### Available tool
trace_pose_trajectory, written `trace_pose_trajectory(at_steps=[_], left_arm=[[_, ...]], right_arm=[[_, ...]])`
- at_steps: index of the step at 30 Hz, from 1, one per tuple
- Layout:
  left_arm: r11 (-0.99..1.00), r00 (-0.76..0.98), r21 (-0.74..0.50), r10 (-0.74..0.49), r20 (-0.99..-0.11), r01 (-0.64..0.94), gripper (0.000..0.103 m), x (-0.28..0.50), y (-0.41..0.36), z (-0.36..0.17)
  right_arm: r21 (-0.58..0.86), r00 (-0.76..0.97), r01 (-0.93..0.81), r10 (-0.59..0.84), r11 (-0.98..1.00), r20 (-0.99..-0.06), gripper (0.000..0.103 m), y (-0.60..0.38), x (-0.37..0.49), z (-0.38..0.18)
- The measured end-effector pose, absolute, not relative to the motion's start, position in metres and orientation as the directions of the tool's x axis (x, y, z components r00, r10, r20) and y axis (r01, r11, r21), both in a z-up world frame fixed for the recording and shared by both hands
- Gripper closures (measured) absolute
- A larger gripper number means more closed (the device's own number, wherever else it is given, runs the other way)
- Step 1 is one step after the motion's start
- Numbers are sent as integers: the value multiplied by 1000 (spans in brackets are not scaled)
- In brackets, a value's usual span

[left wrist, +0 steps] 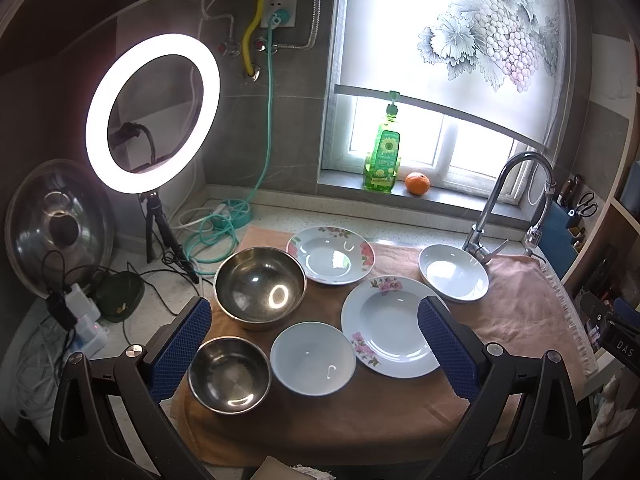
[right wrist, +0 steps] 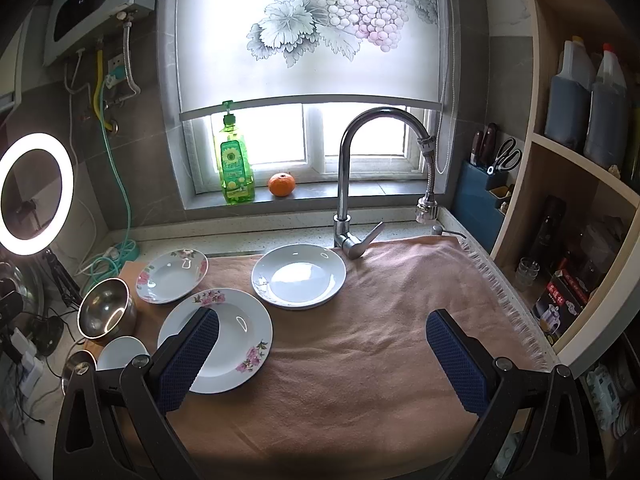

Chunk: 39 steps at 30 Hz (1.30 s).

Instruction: Organize plates and bowls

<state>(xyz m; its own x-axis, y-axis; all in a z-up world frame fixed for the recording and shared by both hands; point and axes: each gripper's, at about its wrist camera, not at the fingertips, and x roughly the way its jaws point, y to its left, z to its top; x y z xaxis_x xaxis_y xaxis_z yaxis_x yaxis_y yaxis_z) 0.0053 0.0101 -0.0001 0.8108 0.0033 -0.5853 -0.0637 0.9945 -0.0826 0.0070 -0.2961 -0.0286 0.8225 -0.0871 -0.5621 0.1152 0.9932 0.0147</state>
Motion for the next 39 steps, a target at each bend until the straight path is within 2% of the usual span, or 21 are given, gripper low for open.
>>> trace_pose_trajectory(at_steps=[39], left_arm=[[994, 809, -87, 2, -588, -66, 1, 7, 10, -2]], right_arm=[[15, 814, 103, -75, 995, -576, 0, -292, 14, -33]])
